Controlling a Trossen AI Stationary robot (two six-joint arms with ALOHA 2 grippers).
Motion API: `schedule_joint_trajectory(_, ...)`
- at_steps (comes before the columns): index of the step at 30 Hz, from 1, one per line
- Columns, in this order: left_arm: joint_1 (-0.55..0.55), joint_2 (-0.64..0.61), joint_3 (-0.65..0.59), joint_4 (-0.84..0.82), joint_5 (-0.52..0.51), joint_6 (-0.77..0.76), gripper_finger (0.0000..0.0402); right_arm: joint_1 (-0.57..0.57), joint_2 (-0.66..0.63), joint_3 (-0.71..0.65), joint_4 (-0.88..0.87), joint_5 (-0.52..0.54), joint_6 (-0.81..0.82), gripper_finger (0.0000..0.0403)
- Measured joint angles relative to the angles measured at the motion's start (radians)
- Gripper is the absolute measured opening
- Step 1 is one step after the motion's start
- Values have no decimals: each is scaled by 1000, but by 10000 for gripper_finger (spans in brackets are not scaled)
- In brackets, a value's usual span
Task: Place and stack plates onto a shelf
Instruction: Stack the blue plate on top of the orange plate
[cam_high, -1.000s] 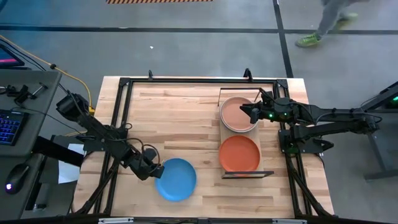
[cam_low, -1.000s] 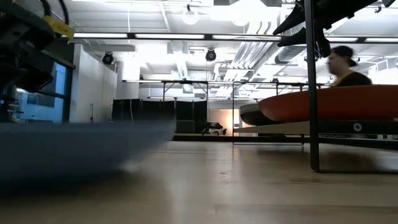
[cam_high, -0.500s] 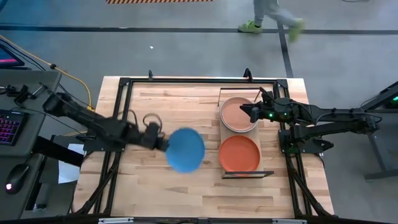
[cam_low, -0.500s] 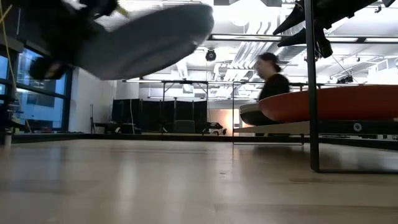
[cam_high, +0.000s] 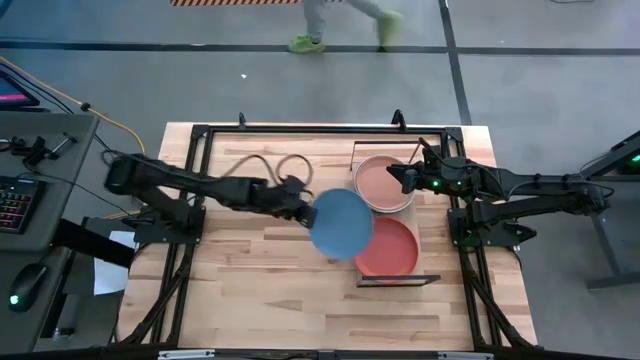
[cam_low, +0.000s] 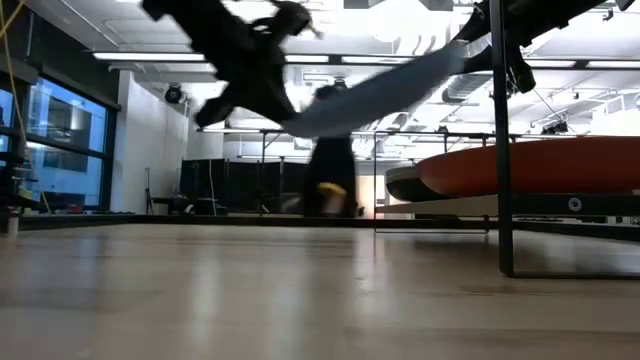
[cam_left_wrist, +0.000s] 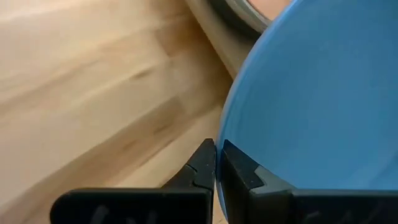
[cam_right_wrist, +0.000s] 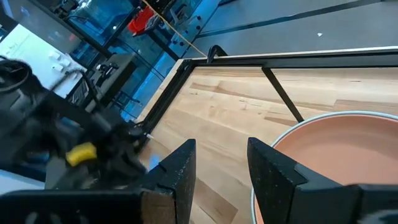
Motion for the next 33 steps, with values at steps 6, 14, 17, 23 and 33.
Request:
schedule_joint_trajectory(6,-16,211,195,18,8,84,1,0,0,0,4,23,-2,126)
schedule_joint_trajectory(14,-16,392,428,28,43,208,1,0,0,0,4,24,-3,126)
schedule_joint_trajectory(17,-17,441,476,26,61,216,7,0,0,0,3,24,-3,126)
schedule_joint_trajectory(23,-17,492,499,37,108,232,22,0,0,0,3,23,-4,126)
schedule_joint_trajectory(33,-9,497,499,75,139,247,57,0,0,0,-8,19,-4,126)
